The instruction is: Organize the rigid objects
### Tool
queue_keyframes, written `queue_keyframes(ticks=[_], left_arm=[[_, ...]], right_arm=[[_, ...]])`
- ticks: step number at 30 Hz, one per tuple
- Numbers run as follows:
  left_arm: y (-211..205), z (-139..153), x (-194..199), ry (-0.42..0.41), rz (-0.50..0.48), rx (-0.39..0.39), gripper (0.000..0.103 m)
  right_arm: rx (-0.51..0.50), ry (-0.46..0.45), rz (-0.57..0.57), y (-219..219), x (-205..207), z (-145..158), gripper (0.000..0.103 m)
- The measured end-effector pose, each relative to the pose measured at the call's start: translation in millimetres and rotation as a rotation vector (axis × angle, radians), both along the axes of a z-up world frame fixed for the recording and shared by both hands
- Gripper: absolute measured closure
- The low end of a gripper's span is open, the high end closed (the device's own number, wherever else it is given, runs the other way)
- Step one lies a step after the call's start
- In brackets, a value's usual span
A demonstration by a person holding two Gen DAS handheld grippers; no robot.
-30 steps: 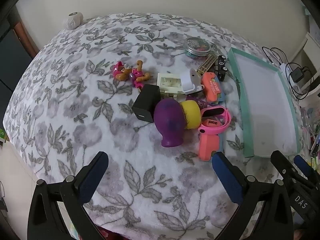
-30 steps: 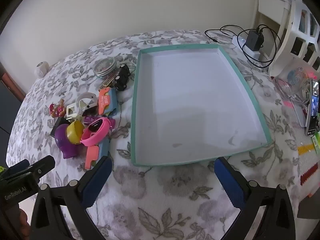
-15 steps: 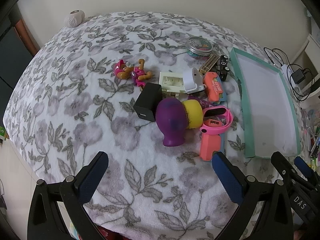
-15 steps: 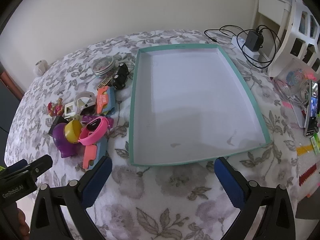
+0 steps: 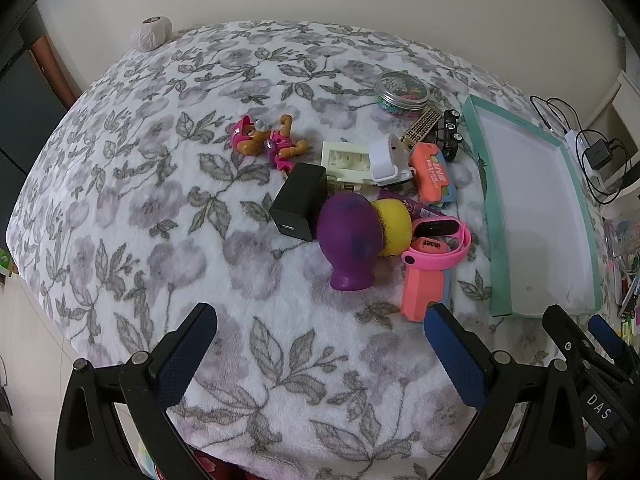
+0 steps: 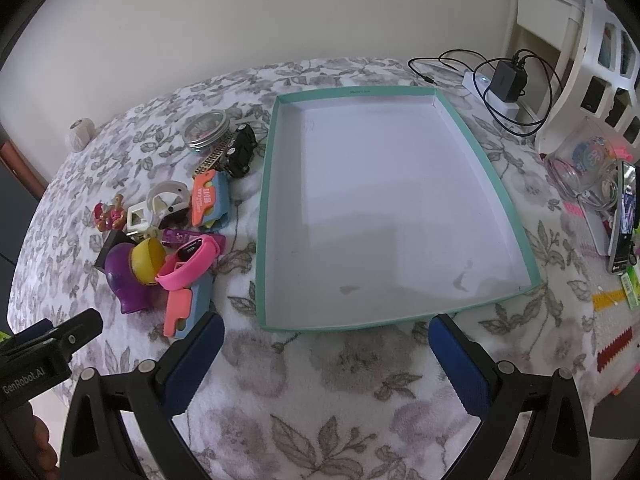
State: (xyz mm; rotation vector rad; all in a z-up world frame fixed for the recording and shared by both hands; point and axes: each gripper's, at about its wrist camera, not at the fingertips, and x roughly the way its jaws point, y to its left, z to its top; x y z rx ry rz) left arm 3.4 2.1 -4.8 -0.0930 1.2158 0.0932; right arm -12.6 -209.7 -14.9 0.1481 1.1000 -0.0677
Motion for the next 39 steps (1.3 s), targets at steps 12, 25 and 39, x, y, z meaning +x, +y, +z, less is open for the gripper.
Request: queue_keyframes(ticks=[12,25,39], left_arm=[[1,0,-1,-0.001,-0.001,-0.001,0.0],[0,-1,1,-0.001,-0.006,-0.013,0.0],[16,42,46,-0.066,0.08,-0.122,0.0]], right_arm=[[0.002,0.003,0.002,0,1,-1,0.0],[0.005,0.006,0.01,1,0,1,0.0],[0.042,-0.085,0.055,23,37,53,0.0]])
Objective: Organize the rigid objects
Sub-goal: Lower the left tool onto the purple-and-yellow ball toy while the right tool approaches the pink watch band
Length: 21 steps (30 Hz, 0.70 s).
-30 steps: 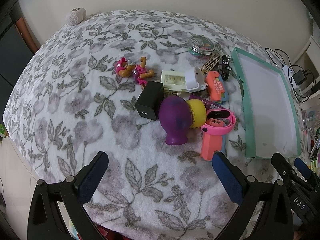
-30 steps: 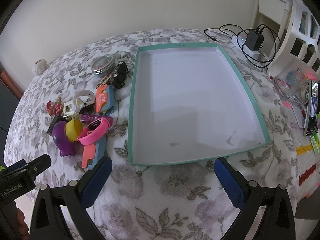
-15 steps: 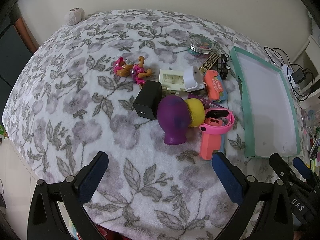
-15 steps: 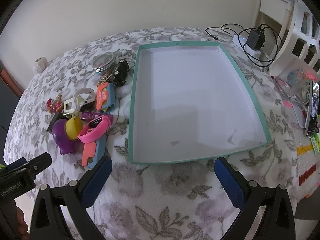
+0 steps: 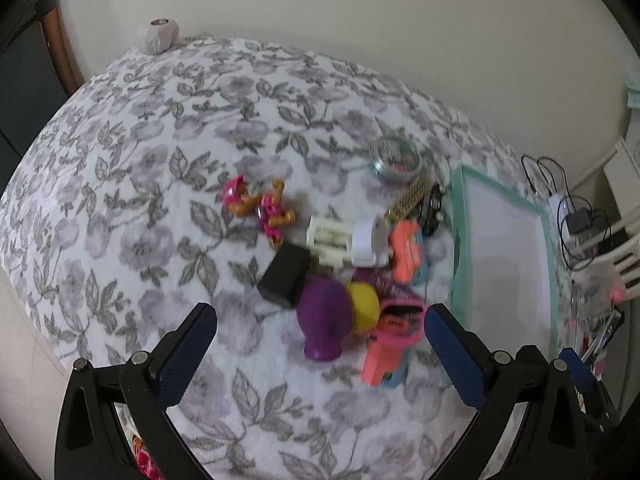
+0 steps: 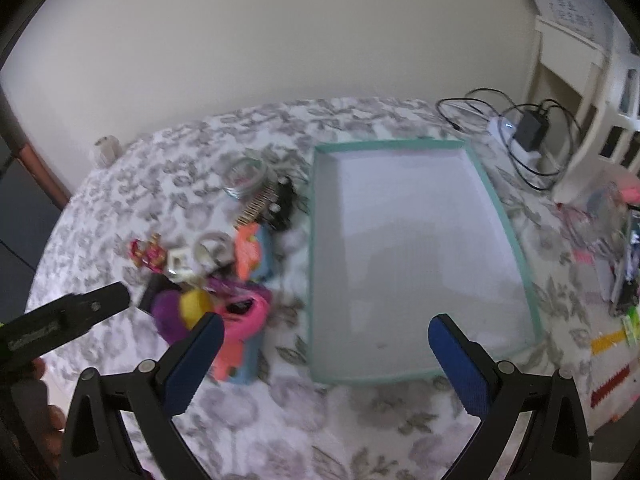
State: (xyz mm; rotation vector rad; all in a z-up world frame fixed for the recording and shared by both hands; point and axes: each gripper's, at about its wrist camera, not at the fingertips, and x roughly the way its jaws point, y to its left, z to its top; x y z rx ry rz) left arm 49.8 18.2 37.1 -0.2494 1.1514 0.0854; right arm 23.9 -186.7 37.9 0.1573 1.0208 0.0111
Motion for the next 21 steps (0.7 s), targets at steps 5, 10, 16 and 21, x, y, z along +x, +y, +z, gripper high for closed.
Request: queue_keyframes(ticks=[5,10,16,21], left_arm=[[3,0,19,0.028,0.085,0.075,0.0],[8,-11,35,0.057,0.141,0.099,0.0],[8,-53,41,0.173,0.125,0.024,0.0],[-7,-72,40,0.215,0.085,-0.018,0.0]], right_arm=[[-0.024,0.007,-0.011,8,22,-1,0.0],[-0.004,0.048,0.015,14,36,-19,0.0],[-0.014,0.107,0.023,17,43,-51,0.0],[-0.042,0.118,0.01,12,38,-59,0.0]])
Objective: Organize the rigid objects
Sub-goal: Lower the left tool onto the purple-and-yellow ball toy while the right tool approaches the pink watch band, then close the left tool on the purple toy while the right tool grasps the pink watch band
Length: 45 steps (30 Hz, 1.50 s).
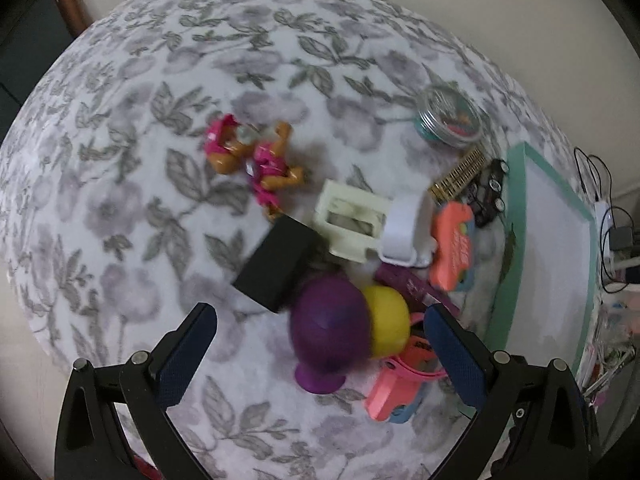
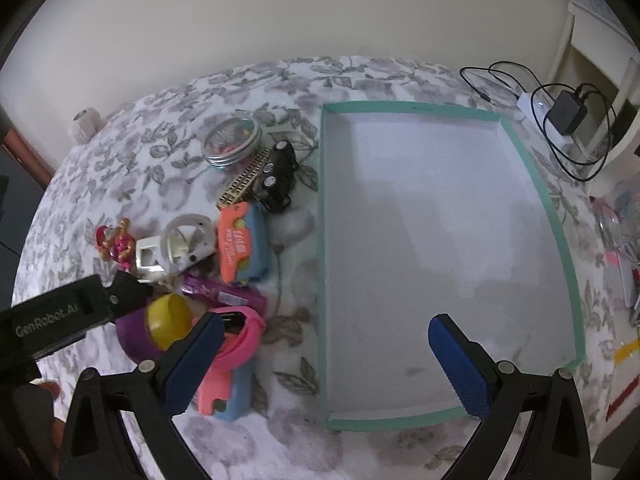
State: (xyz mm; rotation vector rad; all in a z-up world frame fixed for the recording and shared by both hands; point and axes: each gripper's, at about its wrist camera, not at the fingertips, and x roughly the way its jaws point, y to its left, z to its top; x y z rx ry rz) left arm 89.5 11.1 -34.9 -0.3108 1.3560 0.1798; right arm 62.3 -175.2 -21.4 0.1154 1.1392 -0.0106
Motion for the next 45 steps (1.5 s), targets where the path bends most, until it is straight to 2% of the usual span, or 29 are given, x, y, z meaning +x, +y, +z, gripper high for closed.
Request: queue_keyframes(ticks=[5,8,11,13,14,18,25,33,39,41,45], left_arm=[[-16,-10,1,0.02,-0.038,0.017,0.0],[-23,-16,2,0.031,-0.057,0.012,0.005],[-28,-18,3,0.031,-0.072,0.034,0.016],[-32,-21,5,0.042,-0.073,0.029,0.026],[-31,-23,5,0.045,-0.069,0.021,0.027],[-25,-24,3,0.044,-0.053,-0.019,0.031],[-35,-25,5,0.039,-0.051,-0.008,0.03],[-3,-16,-5,0.024,0.031,-0.041,0.031],[20,-15,-12,0.022,0.101,-0.074,0.031],[24,-17,-13,0.03,0.116,-0.081,0.031],[30,-19,-16,0.036,0.142,-0.109,0.031]], right_arm=[[-0.026,-0.013,-0.024,-9,-3,0,0.0],[-0.032,-0.009,-0.035,-13,-3,-2,0.0],[-0.017,-0.009,-0.037,-13,-2,-2,0.0],[-0.016,-0.009,-0.029,-11,-1,-2,0.0],[-0.024,-0.011,-0.024,-9,-1,-3,0.0],[-0.014,-0.011,-0.018,-7,0,-4,0.0],[0.0,0.002,-0.025,-9,-1,-8,0.0],[0.048,0.009,0.035,6,0,-9,0.0],[0.085,0.017,0.115,31,0,-11,0.018],[0.101,0.035,0.14,38,0,-15,0.031],[0.1,0.053,0.183,50,-1,-21,0.033]])
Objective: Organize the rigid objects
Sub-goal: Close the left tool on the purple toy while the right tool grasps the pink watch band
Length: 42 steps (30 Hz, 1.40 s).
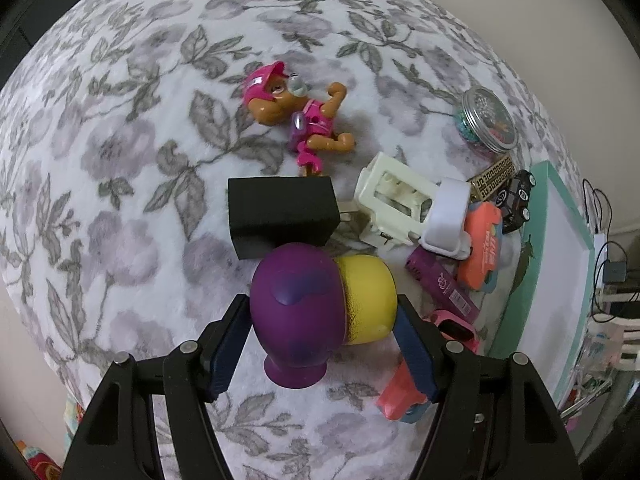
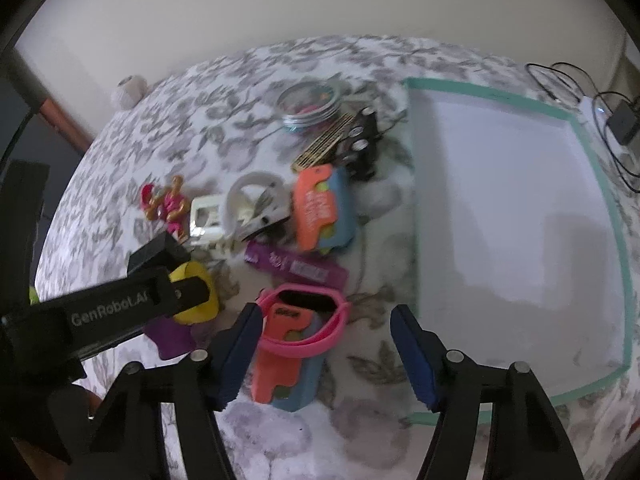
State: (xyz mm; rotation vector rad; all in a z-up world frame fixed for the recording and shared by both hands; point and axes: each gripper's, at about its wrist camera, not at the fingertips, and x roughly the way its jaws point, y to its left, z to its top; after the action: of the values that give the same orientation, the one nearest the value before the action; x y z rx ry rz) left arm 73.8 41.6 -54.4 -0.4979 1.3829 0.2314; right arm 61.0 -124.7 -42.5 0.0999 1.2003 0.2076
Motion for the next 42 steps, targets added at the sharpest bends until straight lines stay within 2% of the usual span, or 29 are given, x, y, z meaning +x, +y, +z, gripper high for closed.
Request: queue_keyframes(ticks=[10,14,24,32,42], left_arm=[[3,-4,0,0.002,0.016,-0.014,0.031],[3,-2,0,0.003,0.018,-0.013,0.031],[2,-2,0,0.007,0.015,-0.003,0.031],[2,-3,0,0.007,0.009,0.004,0.031],[-2,5,1,-0.018,-0.008,-0.012,0.031]], right_arm=[[-0.004,0.017,0.06,16,1,-15,0.032],[-0.026,0.026,0.072,20,3,-23,0.029],[-0.057,0.05,0.087,29,7,-30,0.03],[-0.05,0.05,0.08,27,8,-29,0.033],[-0.006,0.0,0.056,18,6,-7,0.034]])
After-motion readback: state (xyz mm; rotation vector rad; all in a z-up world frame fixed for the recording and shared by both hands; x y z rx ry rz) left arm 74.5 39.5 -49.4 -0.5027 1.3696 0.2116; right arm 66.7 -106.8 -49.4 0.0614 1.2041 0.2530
